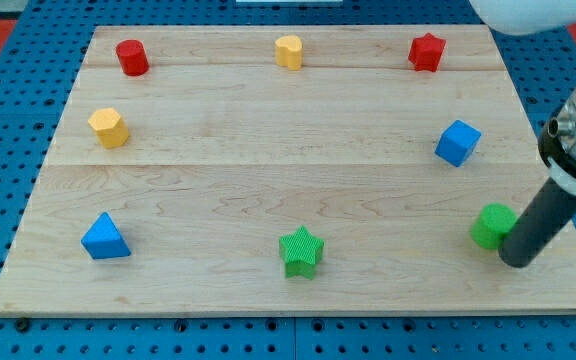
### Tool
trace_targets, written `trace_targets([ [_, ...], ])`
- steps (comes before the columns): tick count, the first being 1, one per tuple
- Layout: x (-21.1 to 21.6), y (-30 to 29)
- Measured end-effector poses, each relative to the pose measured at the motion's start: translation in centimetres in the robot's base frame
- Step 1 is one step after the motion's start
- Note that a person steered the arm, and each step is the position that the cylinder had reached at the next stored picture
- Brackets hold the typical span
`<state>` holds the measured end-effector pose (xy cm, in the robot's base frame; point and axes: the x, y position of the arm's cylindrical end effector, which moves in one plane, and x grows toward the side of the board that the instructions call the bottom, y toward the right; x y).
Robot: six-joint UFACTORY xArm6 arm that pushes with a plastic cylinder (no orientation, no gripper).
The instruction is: Slightly move the green circle towards the left
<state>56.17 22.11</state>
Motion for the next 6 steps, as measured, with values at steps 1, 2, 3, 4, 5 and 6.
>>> trace_targets([
  [1,-2.9,-0.9],
  [2,-4.2,1.3],
  [3,-6.2,0.3],
  [4,-5.5,-6.9],
  [5,-5.1,-12.9],
  [6,-3.6,-12.2],
])
